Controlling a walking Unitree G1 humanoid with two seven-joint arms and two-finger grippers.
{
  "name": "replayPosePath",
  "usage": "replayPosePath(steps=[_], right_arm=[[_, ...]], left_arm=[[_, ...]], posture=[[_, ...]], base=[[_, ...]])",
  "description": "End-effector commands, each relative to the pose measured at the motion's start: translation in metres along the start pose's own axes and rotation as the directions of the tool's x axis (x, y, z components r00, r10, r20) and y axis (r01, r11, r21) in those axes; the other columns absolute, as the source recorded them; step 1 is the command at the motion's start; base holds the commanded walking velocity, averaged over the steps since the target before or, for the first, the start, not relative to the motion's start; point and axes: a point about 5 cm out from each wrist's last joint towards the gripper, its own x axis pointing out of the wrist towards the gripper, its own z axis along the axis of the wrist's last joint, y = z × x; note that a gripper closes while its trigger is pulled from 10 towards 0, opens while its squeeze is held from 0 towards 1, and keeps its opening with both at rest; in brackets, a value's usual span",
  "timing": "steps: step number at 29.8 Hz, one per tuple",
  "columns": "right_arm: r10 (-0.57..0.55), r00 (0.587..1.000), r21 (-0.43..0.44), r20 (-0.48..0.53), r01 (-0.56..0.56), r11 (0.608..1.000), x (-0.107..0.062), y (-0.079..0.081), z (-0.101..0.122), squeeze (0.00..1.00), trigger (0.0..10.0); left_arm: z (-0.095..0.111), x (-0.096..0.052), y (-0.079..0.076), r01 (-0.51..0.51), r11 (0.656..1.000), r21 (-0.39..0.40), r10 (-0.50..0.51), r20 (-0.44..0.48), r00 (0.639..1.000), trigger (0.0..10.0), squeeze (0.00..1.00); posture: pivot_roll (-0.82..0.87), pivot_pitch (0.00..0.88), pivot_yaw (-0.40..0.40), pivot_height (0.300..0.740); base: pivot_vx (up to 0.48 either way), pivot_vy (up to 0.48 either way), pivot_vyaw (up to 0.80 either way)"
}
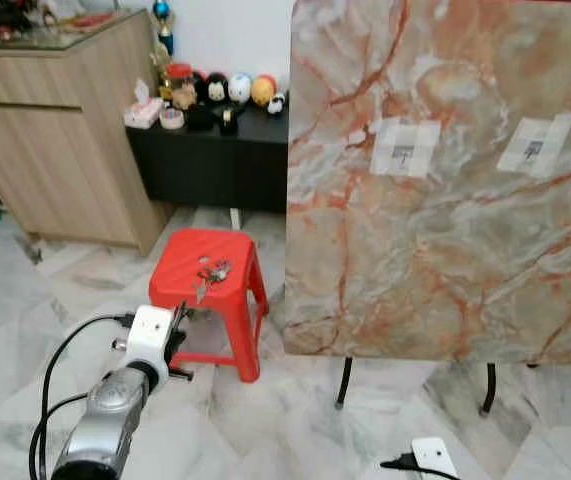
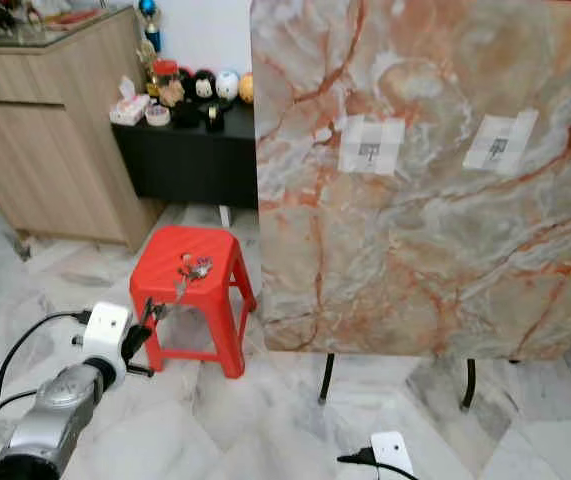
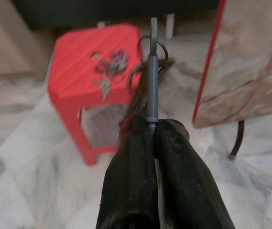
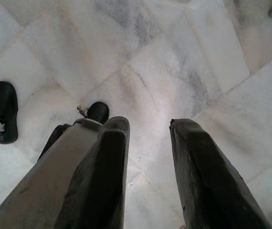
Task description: Hang keys on a hook
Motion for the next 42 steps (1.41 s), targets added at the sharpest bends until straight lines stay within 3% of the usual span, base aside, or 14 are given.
replayPosePath(steps=[1,15,42], right_arm=[[-0.001,1.0,0.029,0.007,0.001,1.0,0.0,-0.001,0.001,0.0,10.0],[0.013,1.0,0.063,0.012,-0.014,0.998,0.0,-0.001,0.003,0.0,10.0],[0.015,0.999,0.147,0.046,-0.022,0.989,-0.001,-0.005,0.008,0.0,10.0]], left_arm=[[0.008,0.001,-0.008,0.033,0.998,0.059,-0.032,-0.008,0.999,10.0,0.0],[0.001,-0.007,-0.022,0.084,0.995,0.06,-0.079,-0.081,0.994,10.0,0.0],[0.017,-0.002,-0.04,0.116,0.992,0.039,-0.115,-0.031,0.993,10.0,0.0]], posture=[[0.07,0.0,-0.053,0.74],[0.08,0.0,-0.067,0.74],[0.07,0.0,-0.087,0.74]], base=[[0.0,0.0,0.0],[0.0,0.0,0.0],[0.0,0.0,0.0]])
